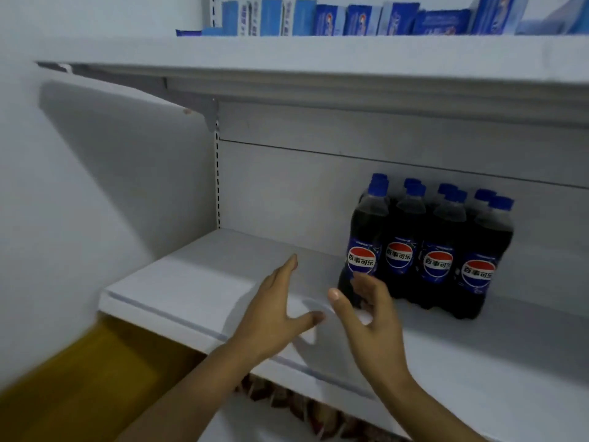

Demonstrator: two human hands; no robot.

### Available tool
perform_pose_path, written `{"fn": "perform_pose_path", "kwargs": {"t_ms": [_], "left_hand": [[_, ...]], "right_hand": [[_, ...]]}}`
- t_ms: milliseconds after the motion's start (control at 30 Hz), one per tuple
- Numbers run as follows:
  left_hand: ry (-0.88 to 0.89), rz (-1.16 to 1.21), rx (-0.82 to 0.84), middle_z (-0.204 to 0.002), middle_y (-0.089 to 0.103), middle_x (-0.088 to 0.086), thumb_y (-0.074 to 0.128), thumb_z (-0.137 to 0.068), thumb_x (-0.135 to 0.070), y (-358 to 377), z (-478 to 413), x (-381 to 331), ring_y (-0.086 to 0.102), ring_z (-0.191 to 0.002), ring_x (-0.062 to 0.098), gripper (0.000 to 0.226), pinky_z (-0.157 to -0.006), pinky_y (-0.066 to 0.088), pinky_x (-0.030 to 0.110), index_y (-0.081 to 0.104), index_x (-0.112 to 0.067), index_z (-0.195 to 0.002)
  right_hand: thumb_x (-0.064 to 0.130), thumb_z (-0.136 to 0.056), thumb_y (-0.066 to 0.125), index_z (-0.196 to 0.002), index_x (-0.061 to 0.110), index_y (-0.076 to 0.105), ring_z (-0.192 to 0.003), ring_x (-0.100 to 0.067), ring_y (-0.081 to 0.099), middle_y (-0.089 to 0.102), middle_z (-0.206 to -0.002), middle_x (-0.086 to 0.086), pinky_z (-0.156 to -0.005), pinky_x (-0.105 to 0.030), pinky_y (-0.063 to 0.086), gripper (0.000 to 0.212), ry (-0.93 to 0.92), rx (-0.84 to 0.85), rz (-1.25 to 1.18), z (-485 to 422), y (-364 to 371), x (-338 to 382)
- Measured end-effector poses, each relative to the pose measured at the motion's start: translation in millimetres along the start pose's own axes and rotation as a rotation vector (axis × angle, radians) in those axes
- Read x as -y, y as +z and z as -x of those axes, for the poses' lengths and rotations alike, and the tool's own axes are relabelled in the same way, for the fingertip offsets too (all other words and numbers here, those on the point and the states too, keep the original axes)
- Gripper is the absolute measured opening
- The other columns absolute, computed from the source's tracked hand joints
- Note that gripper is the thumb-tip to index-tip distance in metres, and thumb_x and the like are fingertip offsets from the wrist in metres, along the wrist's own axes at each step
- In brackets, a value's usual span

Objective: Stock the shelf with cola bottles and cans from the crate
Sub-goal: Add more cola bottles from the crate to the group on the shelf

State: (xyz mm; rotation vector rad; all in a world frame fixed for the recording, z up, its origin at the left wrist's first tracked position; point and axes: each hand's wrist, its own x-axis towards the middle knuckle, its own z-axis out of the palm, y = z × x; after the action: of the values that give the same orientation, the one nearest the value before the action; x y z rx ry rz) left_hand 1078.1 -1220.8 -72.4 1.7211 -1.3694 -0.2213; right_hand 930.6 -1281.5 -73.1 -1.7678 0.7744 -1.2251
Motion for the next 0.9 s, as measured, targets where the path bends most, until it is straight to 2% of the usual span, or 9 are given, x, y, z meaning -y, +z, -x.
{"fn": "perform_pose_path", "kwargs": {"t_ms": [133,233,433,533,600,700,767,833,900], "left_hand": [[0.106,-0.016,-0.098,-0.141,0.038,-0.023,0.063,-0.085,-0.046,-53,87,29,0.032,-0.130,-0.007,0.068,-0.103,0.028,0.012,0.029,-0.038,-0.144],[0.107,-0.109,-0.152,-0.124,0.049,-0.022,0.055,-0.087,-0.044,-79,165,81,0.043,-0.117,-0.007,0.048,-0.096,0.035,0.006,0.051,-0.027,-0.132],[-0.353,-0.084,0.060,-0.119,0.058,-0.012,0.058,-0.091,-0.035,-72,327,214,0.051,-0.110,0.000,0.035,-0.091,0.045,0.020,0.055,-0.027,-0.125],[-0.616,-0.001,0.126,-0.123,0.059,-0.008,0.061,-0.092,-0.028,-53,392,261,0.054,-0.111,0.006,0.037,-0.089,0.042,0.017,0.055,-0.023,-0.128],[-0.763,0.066,0.133,-0.120,0.060,-0.006,0.063,-0.090,-0.030,-32,424,287,0.057,-0.109,0.009,0.038,-0.089,0.042,0.017,0.056,-0.018,-0.126],[-0.980,0.186,0.096,-0.107,0.061,-0.011,0.064,-0.090,-0.025,13,459,323,0.057,-0.100,-0.001,0.033,-0.090,0.046,0.018,0.058,-0.016,-0.121],[-1.096,0.286,0.131,-0.108,0.060,-0.008,0.061,-0.092,-0.017,49,477,348,0.057,-0.102,0.003,0.032,-0.093,0.045,0.022,0.055,-0.015,-0.123],[-1.224,0.387,0.144,-0.112,0.058,-0.001,0.059,-0.093,-0.016,88,493,372,0.056,-0.109,0.016,0.033,-0.098,0.045,0.033,0.053,-0.013,-0.126],[-1.329,0.427,0.120,-0.113,0.060,0.004,0.059,-0.093,-0.016,131,509,395,0.056,-0.111,0.022,0.032,-0.098,0.045,0.034,0.054,-0.010,-0.124]], "right_hand": [[0.068,-0.076,0.053,-0.124,0.041,0.049,-0.119,0.009,0.048,0.052,-0.125,0.032,-0.093,-0.012,0.042,0.055,-0.060,0.184,0.007,95,67,23],[0.063,-0.080,0.055,-0.121,0.039,0.055,-0.113,0.007,0.053,0.056,-0.121,0.030,-0.089,-0.012,0.044,0.048,0.002,0.305,0.028,169,109,8],[0.050,-0.084,0.057,-0.108,0.031,0.063,-0.096,0.002,0.062,0.068,-0.102,0.015,-0.083,-0.019,0.048,0.032,0.414,0.582,0.178,281,147,-79],[0.035,-0.089,0.062,-0.099,0.030,0.064,-0.084,0.004,0.064,0.070,-0.090,0.012,-0.071,-0.008,0.046,0.011,0.555,0.707,0.313,317,149,-142],[0.026,-0.090,0.065,-0.098,0.025,0.065,-0.083,-0.003,0.066,0.070,-0.088,0.008,-0.068,-0.008,0.046,0.008,0.645,0.796,0.418,337,151,-185],[0.020,-0.090,0.067,-0.087,0.027,0.062,-0.078,-0.017,0.063,0.064,-0.079,0.006,-0.067,-0.018,0.047,0.009,0.831,0.987,0.554,367,154,-251],[0.016,-0.087,0.069,-0.080,0.030,0.060,-0.083,-0.026,0.063,0.063,-0.078,0.002,-0.076,-0.030,0.048,0.018,0.898,1.079,0.626,386,155,-298],[0.019,-0.089,0.067,-0.089,0.021,0.062,-0.092,-0.024,0.061,0.062,-0.087,0.000,-0.076,-0.025,0.046,0.006,0.943,1.194,0.697,405,159,-341],[0.025,-0.091,0.064,-0.107,0.013,0.062,-0.096,-0.019,0.057,0.059,-0.096,0.001,-0.077,-0.022,0.043,0.020,0.926,1.320,0.771,420,165,-385]]}}
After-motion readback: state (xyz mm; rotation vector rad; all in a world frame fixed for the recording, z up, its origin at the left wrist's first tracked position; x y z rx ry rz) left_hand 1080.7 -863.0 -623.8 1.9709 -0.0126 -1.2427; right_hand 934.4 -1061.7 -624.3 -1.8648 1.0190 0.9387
